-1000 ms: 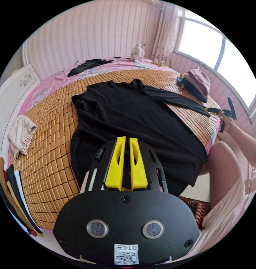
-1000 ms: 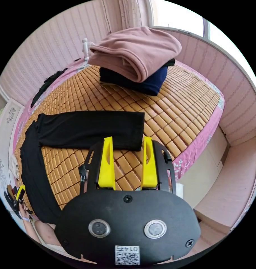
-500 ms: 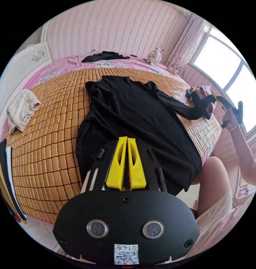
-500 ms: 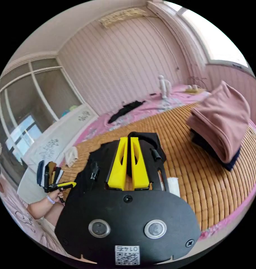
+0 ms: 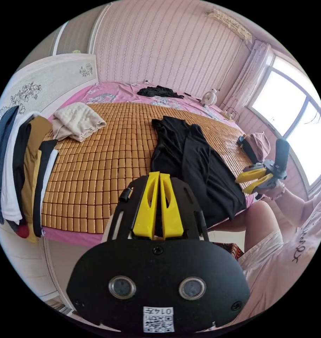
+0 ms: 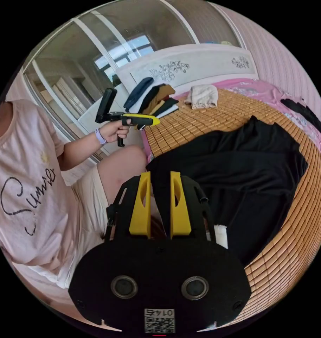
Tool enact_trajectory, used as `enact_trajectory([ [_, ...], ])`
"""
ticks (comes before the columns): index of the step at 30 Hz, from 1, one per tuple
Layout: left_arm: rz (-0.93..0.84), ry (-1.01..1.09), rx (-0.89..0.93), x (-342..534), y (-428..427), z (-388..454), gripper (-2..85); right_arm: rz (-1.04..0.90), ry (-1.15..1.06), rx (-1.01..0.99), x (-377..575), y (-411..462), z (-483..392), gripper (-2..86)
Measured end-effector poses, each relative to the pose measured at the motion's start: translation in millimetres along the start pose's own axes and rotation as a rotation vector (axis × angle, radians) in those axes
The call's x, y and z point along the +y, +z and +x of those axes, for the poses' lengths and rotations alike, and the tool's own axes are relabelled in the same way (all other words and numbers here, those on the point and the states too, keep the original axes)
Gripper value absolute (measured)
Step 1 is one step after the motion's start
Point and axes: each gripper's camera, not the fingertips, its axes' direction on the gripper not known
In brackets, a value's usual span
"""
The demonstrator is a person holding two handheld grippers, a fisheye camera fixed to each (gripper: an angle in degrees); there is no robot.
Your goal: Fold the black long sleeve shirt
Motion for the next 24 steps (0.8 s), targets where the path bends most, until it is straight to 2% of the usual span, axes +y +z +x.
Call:
enact_trajectory([
  [3, -0.011, -0.006, -0.01, 2, 1, -16, -0.4, -0.017, 0.103, 0.015, 17, 5, 12, 8.6],
  [7, 0.021, 0.003, 0.043, -15, 12, -32, 3.0, 0.066, 0.24, 0.163, 17, -22, 50, 8.5],
  [16, 0.012, -0.002, 0.166, -149, 130, -75, 6.7, 0.18, 0.566, 0.536, -28, -54, 216, 11.3],
  [20, -0.065, -0.042, 0.182, -210, 203, -82, 8.0, 0.209, 0.728, 0.542, -45, -50, 290, 13.0],
  [24, -0.12, -0.069, 0.2, -244, 259, -82, 5.5, 0.188, 0.747, 0.476, -64, -38, 330, 10.1],
])
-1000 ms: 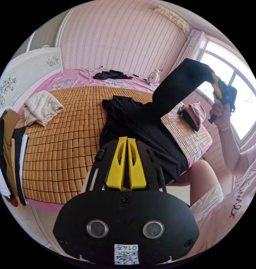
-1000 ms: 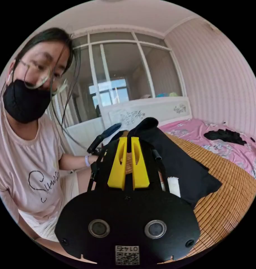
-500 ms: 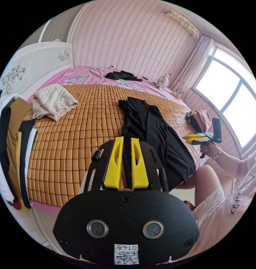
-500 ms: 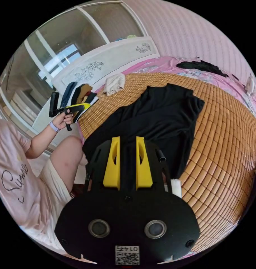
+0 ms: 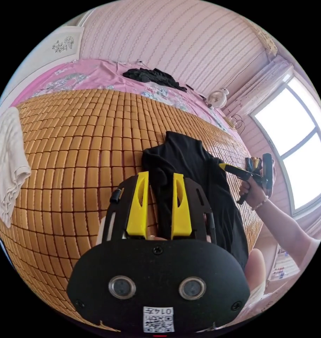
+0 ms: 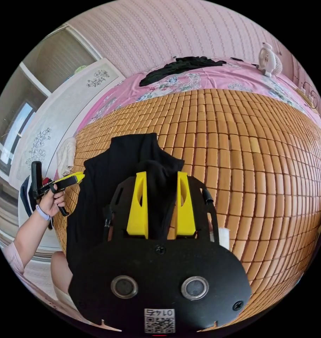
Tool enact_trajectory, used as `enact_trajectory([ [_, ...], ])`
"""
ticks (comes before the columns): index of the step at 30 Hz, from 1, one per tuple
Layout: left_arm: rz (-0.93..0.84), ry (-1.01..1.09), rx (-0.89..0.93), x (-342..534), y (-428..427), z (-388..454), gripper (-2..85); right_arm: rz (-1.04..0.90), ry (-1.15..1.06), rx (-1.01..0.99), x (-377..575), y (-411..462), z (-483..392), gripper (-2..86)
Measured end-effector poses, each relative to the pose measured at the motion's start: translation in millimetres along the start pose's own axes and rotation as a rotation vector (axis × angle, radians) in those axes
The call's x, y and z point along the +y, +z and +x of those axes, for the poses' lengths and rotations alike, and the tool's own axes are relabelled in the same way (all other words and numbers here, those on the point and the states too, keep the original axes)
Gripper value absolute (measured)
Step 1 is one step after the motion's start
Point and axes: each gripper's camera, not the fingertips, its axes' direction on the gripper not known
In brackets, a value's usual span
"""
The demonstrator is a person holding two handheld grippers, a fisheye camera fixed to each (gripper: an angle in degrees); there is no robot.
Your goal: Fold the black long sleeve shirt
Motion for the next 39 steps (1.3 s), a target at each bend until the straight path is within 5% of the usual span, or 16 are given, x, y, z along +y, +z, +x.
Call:
enact_trajectory([
  [5, -0.12, 0.115, -0.112, -36, 22, 15, -0.7, 0.033, 0.015, -0.175, -37, -10, 8, 2.4],
  [13, 0.216, 0.097, -0.057, -52, -57, 27, -1.0, 0.255, -0.075, -0.242, -34, -102, 4, 1.8],
  [19, 0.143, 0.172, -0.02, 52, -117, 27, -1.0, 0.06, -0.369, -0.298, 92, -143, -33, 3.1],
  [25, -0.045, 0.032, -0.077, 190, -136, 4, -0.8, -0.306, -0.299, -0.149, 197, -102, -54, 6.2],
  [35, -0.017, 0.219, -0.013, 182, -97, 104, 8.7, -0.024, -0.306, -0.071, 107, -79, -147, 12.2],
  [39, -0.064, 0.305, 0.054, 147, -32, 140, 5.1, -0.184, -0.233, -0.132, 76, -28, -161, 7.1],
])
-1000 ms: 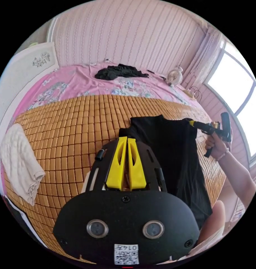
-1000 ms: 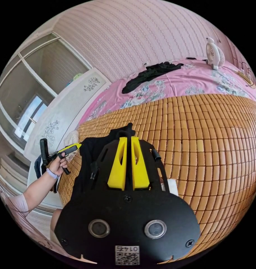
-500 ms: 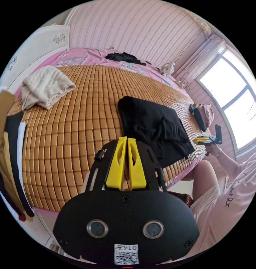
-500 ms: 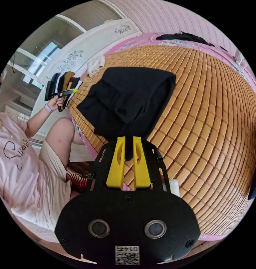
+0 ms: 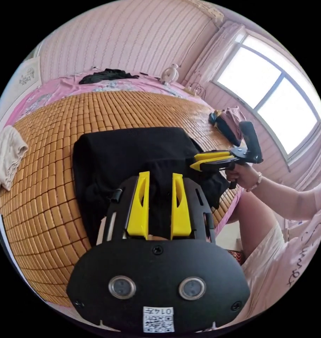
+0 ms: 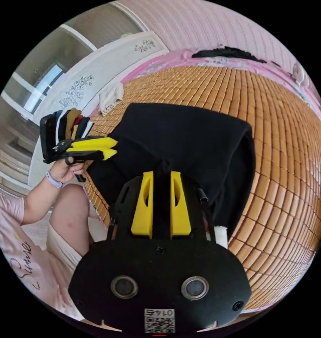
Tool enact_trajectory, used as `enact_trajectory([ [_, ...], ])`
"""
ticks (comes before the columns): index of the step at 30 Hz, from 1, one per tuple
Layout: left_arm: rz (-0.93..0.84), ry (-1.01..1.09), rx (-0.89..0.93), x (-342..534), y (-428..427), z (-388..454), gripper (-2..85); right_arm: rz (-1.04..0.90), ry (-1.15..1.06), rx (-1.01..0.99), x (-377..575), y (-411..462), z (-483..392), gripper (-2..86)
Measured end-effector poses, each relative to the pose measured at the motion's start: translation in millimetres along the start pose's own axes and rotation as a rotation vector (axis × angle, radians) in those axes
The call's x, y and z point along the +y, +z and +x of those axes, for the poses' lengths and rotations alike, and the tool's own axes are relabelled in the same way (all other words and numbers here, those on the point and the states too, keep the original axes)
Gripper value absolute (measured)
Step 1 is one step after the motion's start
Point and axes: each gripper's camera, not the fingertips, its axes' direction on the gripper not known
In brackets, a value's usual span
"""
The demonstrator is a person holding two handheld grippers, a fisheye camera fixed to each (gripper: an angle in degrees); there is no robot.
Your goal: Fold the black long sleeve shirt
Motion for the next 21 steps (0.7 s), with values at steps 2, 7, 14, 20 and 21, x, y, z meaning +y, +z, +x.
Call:
enact_trajectory([
  [2, -0.143, 0.05, -0.021, -13, 33, 1, 1.8, -0.024, -0.05, -0.054, -10, 3, -13, 4.6],
  [7, -0.264, 0.258, -0.021, 4, 25, 29, -0.5, -0.135, -0.322, -0.157, 2, -21, -64, 5.5],
  [14, -0.288, 0.289, -0.149, 81, -40, 27, -1.0, -0.235, -0.411, 0.103, -26, -46, -118, 3.3],
  [20, 0.045, 0.236, 0.009, 45, -28, 83, -1.0, -0.35, -0.518, 0.236, -161, 10, -157, -0.1],
  [21, 0.038, 0.225, 0.018, 38, -9, 92, -1.0, -0.369, -0.522, 0.266, -175, 18, -161, -0.2],
])
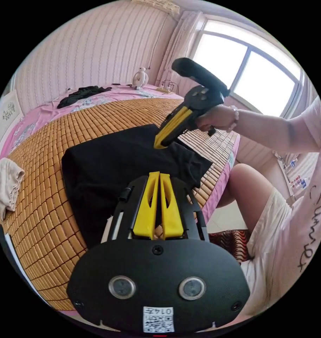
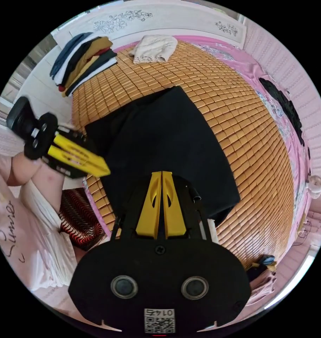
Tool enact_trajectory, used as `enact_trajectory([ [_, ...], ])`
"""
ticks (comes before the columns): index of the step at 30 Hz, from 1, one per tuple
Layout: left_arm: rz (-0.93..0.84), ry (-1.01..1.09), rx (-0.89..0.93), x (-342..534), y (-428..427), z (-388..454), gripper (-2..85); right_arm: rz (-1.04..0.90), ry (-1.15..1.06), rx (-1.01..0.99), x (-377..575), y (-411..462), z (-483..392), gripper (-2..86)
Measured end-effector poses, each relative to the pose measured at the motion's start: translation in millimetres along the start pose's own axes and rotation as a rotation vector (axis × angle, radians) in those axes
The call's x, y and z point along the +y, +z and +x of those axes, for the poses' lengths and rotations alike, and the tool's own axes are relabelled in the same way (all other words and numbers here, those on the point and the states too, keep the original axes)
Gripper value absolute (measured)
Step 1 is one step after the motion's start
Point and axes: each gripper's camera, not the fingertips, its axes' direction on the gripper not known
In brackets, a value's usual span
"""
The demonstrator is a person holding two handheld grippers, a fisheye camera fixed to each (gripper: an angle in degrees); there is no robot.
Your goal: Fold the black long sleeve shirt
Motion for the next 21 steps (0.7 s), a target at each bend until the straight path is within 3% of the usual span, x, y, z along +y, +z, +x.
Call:
enact_trajectory([
  [2, -0.075, -0.015, 0.019, -3, 27, 7, -1.0, -0.057, 0.024, 0.065, -55, 11, 16, -0.3],
  [6, -0.227, 0.05, 0.004, 10, 64, 19, -1.0, -0.241, 0.047, -0.003, -104, 49, 29, -0.4],
  [14, -0.221, 0.095, 0.092, 14, 64, 23, -1.0, -0.34, -0.228, 0.189, -150, 27, 2, -0.5],
  [21, -0.217, 0.149, 0.018, 19, 63, 51, -1.0, -0.423, -0.153, 0.251, -190, 53, 22, -0.5],
])
